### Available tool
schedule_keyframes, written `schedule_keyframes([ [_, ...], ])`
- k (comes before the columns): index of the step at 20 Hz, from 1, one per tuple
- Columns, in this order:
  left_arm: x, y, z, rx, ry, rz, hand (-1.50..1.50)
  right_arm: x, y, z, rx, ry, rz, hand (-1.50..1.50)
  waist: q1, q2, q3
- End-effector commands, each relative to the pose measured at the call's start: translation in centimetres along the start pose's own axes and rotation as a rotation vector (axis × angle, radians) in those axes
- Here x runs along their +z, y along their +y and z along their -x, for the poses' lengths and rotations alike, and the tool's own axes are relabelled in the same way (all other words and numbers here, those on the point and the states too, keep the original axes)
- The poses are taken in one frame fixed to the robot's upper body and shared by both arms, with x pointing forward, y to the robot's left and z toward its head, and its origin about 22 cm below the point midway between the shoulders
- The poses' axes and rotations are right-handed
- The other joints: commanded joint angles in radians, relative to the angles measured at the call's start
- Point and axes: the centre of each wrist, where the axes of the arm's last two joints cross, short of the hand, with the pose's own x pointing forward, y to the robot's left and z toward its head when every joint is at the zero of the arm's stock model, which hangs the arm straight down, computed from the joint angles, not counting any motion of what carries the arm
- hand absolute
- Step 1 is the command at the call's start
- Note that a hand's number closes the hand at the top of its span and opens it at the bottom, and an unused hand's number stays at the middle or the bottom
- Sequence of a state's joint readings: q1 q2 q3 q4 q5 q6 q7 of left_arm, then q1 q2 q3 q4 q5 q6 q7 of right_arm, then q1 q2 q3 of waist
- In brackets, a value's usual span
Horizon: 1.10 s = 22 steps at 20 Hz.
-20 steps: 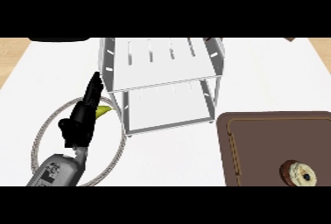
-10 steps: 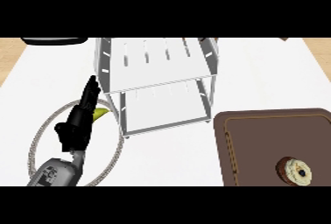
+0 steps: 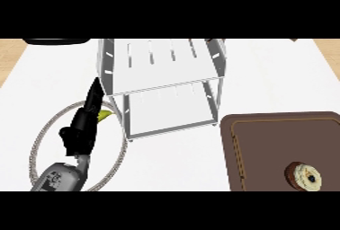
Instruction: Pick the cupcake from the tray and place it in the tiered basket
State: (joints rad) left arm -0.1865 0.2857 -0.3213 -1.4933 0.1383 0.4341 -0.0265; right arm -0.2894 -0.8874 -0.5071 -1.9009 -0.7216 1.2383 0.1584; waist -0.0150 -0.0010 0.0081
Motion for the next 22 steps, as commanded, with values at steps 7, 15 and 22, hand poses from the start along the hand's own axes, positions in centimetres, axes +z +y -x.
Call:
schedule_keyframes([
  [7, 0.1, 0.3, -1.0, 0.0, 0.005, 0.016, 0.0, -1.0, 2.6, -2.8, 0.15, 0.066, -0.318, -1.5, 0.015, 0.002, 0.001],
  [15, -0.5, -1.0, -1.0, -0.008, -0.028, 0.018, 0.0, -1.4, 3.0, -3.5, 0.205, 0.164, -0.329, -1.5, 0.028, 0.012, 0.001],
  [22, -0.1, -1.3, -0.8, 0.004, -0.012, 0.035, 0.0, -2.1, 4.9, -4.2, 0.272, 0.18, -0.314, -1.5, 0.034, 0.011, 0.003],
])
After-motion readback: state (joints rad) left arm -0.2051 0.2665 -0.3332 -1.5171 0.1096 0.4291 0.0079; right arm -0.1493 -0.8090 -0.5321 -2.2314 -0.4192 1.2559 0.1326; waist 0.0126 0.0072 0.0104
